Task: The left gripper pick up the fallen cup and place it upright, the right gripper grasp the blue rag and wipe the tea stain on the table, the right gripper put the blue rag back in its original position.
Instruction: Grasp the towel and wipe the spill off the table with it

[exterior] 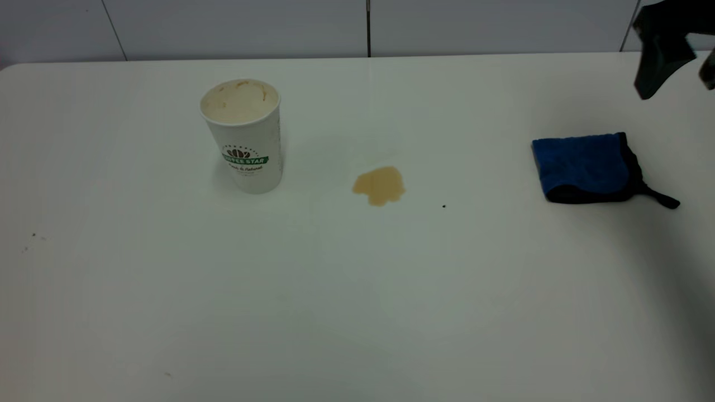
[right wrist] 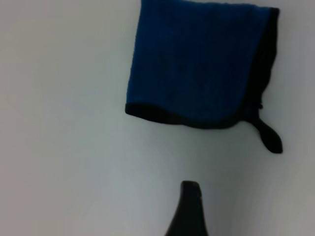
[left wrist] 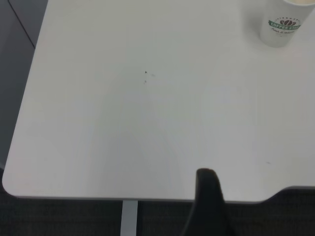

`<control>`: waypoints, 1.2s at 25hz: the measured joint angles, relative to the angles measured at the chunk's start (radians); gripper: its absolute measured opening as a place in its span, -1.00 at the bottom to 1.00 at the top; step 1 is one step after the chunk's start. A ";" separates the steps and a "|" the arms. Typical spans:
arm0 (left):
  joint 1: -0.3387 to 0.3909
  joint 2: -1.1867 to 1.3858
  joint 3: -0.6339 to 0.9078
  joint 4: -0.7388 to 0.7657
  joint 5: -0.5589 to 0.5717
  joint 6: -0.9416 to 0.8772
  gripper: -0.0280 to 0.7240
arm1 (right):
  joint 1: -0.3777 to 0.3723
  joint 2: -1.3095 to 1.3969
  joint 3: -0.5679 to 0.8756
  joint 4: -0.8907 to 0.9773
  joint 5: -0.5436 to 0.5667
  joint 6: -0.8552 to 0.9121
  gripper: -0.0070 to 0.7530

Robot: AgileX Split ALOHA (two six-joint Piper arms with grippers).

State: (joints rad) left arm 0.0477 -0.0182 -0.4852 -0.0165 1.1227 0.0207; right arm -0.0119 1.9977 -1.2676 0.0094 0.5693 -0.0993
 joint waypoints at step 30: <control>0.000 0.000 0.000 0.000 0.001 0.000 0.63 | 0.021 0.678 -0.708 -0.009 0.219 -0.095 0.60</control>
State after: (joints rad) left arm 0.0477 -0.0182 -0.4852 -0.0165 1.1237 0.0207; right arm 0.0087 2.6760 -1.9760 0.0000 0.7884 -0.1946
